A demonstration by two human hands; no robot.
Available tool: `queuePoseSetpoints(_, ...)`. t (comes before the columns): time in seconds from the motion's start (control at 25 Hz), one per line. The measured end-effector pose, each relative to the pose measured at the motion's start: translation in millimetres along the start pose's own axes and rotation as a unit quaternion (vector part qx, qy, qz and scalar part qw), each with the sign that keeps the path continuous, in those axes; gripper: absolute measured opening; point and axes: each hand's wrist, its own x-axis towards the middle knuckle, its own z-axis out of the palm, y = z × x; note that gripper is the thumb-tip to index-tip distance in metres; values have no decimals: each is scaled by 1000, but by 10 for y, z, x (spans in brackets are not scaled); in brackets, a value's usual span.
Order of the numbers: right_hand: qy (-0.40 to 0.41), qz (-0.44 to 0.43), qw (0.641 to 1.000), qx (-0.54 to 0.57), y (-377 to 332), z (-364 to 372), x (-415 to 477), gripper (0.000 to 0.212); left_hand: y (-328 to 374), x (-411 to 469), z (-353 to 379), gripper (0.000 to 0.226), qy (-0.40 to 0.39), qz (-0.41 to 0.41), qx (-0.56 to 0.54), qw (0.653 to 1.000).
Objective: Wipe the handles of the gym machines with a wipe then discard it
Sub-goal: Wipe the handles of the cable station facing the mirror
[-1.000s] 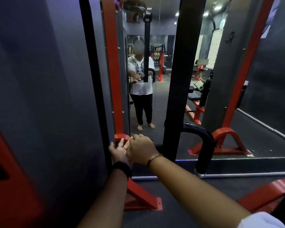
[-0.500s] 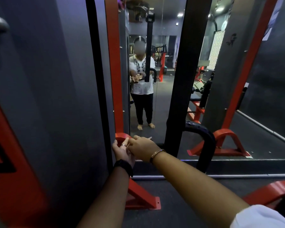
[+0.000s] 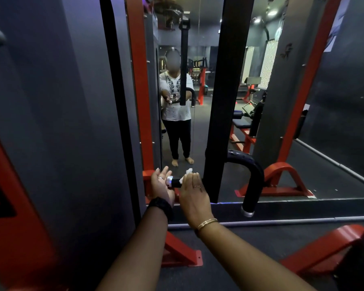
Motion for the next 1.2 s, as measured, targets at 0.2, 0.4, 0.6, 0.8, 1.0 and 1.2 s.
queuePoseSetpoints(0.2,-3,-185,983,9,161,-46,-69,45,30,-67,-25,60,-11,-17,37,999)
queuePoseSetpoints(0.4,-15,-98,995,-14,253,-105,-166,48,51,-48,-7,61,-23,-26,88,995)
queuePoseSetpoints(0.6,-166,-75,979,89,83,-313,271,43,48,-38,-10,43,-56,-41,87,994)
queuePoseSetpoints(0.8,-210,36,975,60,134,-439,713,31,53,-12,-31,66,-40,-36,70,996)
queuePoseSetpoints(1.0,-305,19,946,110,12,-300,1016,33,66,-57,-42,68,-36,-32,49,998)
queuePoseSetpoints(1.2,-407,34,907,104,48,-345,1212,33,51,-26,-20,67,-24,5,40,999)
